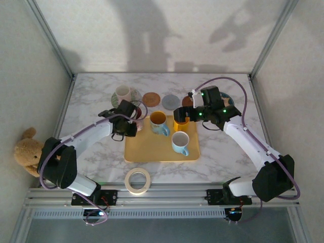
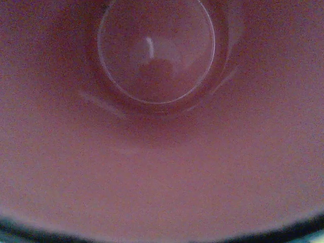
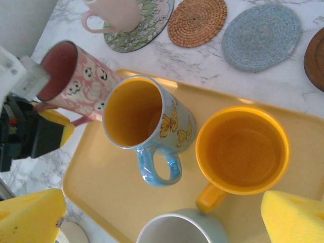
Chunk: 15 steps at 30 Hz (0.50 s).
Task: Place the cup by the coaster
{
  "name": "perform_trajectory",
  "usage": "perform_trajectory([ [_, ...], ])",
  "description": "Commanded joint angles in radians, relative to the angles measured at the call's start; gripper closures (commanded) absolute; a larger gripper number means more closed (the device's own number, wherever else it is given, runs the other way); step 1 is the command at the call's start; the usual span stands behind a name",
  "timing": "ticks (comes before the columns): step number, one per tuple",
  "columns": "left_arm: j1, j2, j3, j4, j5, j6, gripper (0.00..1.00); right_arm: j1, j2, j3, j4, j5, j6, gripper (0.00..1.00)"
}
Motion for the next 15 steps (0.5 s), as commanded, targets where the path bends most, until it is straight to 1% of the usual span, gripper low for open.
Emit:
perform_trajectory([
  [1,-0.011,-0.064,0.097,0.028,-0.072,0.02,1.0,0.009,0.0,0.026,0.026,-0.004,0.015,0.01],
  [8,-0.01,-0.056,0.181,0.02,-0.108,0.054,1.0,0.009,0.003,0.068,0.009,0.009,0.018,0.01],
  [15,-0.005,0.014,0.309,0.054,-0.126,0.09,1.0,0.009,0.033,0.184,-0.087,0.044,0.031,0.01],
])
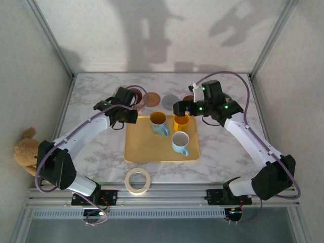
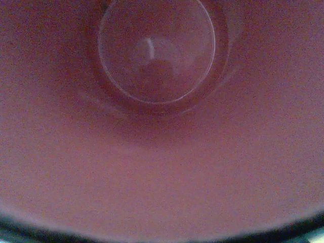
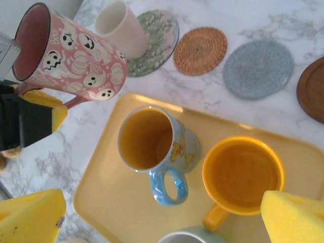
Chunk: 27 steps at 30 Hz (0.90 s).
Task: Place the cup by the coaster
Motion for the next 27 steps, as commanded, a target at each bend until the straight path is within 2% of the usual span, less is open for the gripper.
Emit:
perform_trajectory([
  [1,-0.003,0.026,0.113,0.082,-0.052,0.043,1.0,0.009,0.01,0.069,-0.059,0.025,0.01,0.01],
  [9,0.016,0.181,0.293,0.055,-0.02,0.102,1.0,0.009,0.045,0.168,-0.156,0.101,0.009,0.01],
  [14,0.034,0.292,0.403,0.036,0.008,0.14,1.0,0.009,0.062,0.172,-0.176,0.132,0.005,0.01],
  [22,0.067,0.45,0.518,0.004,0.051,0.175,1.0,0.004,0.111,0.164,-0.147,0.158,0.044,0.01],
  [27,0.069,0.53,0.576,-0.003,0.078,0.188,1.0,0.005,0.139,0.157,-0.094,0.126,0.075,0.01],
])
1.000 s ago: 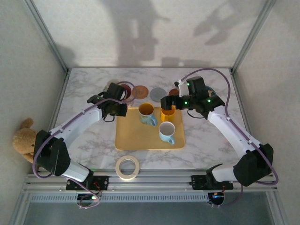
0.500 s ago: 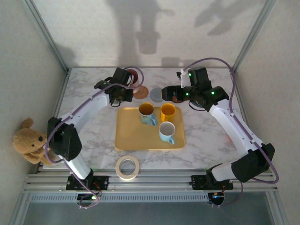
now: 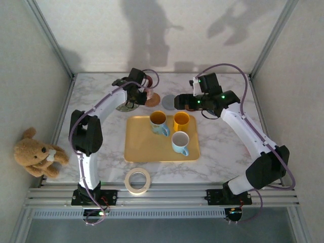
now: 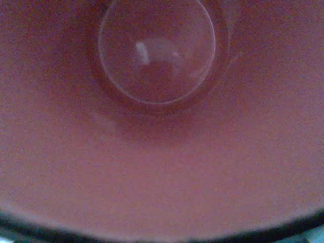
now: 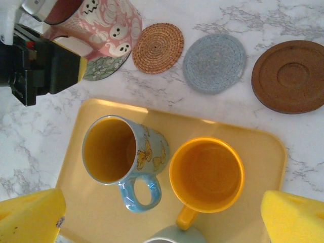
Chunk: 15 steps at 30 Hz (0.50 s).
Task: Place the cup by the coaster
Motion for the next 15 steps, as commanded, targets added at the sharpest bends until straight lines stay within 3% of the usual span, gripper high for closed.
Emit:
perform_trajectory([
  [1,0.002,0.028,0.102,0.032,0.023,0.029,1.0,0.005,0.024,0.005,0.053,-0.013,0.038,0.01],
  [15,0.011,0.144,0.18,0.054,0.057,0.042,1.0,0.003,0.001,-0.054,0.162,-0.013,0.081,0.01],
])
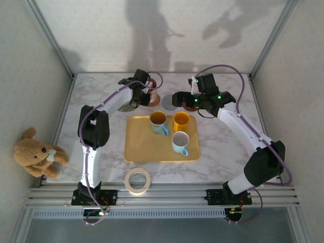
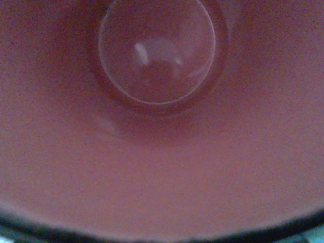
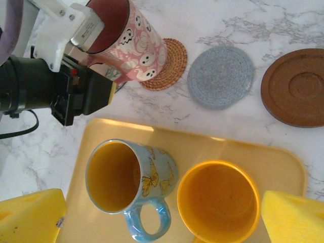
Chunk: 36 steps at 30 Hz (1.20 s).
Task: Place the cup by the coaster
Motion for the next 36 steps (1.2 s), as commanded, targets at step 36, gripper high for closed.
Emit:
perform_trajectory([
  [36,0.011,0.061,0.149,0.006,0.005,0.04,1.0,0.003,-0.075,-0.043,0.028,0.002,0.026,0.01],
])
